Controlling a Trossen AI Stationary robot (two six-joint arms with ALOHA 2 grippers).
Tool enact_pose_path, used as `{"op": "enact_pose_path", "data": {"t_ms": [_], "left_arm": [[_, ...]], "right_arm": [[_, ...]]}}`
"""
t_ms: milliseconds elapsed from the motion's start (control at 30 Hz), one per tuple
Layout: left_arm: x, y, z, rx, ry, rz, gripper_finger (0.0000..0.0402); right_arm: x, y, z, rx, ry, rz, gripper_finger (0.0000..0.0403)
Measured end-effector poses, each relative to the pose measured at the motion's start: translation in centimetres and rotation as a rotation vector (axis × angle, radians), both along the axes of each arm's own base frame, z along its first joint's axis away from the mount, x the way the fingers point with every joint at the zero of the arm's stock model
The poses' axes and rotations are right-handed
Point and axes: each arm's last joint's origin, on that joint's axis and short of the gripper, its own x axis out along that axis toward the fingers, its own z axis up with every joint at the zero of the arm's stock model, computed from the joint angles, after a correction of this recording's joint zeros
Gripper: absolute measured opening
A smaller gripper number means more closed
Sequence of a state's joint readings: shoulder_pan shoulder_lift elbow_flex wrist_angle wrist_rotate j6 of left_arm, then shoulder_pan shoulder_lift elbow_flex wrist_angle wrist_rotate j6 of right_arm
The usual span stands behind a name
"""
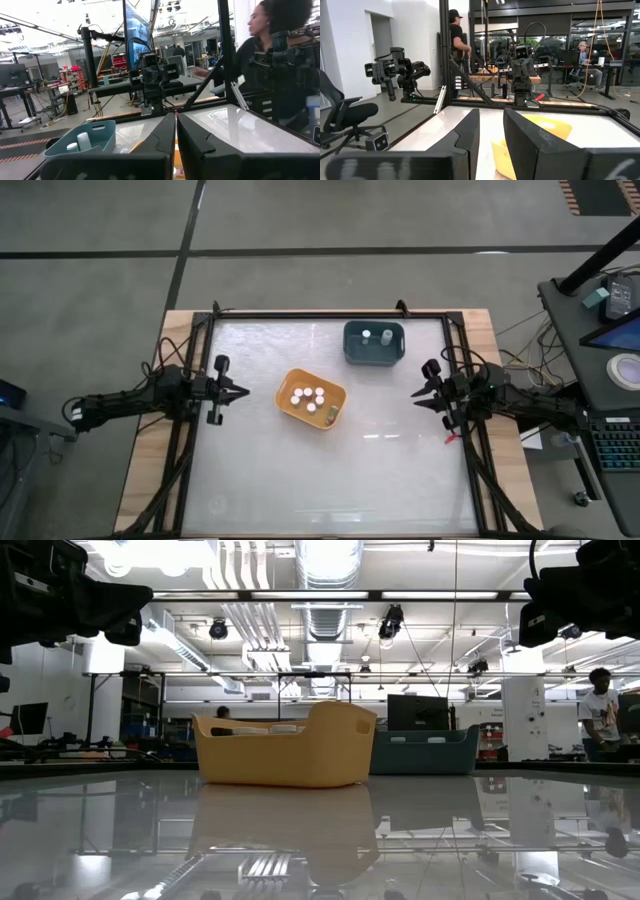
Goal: Pick and place medicine bottles into bin by pill shape (circle, oval)
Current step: Return to Home Position
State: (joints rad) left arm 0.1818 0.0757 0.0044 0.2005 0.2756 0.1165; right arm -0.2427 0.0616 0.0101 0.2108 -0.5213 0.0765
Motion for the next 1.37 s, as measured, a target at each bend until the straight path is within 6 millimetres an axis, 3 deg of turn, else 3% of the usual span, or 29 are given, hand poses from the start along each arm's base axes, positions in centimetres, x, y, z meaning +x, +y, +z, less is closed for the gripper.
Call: {"op": "enact_pose_path", "data": {"t_ms": [1367], "left_arm": [[0.00,0.00,0.00,0.000,0.000,0.000,0.0000]], "right_arm": [[0.00,0.00,0.00,0.001,0.000,0.000,0.0088]]}}
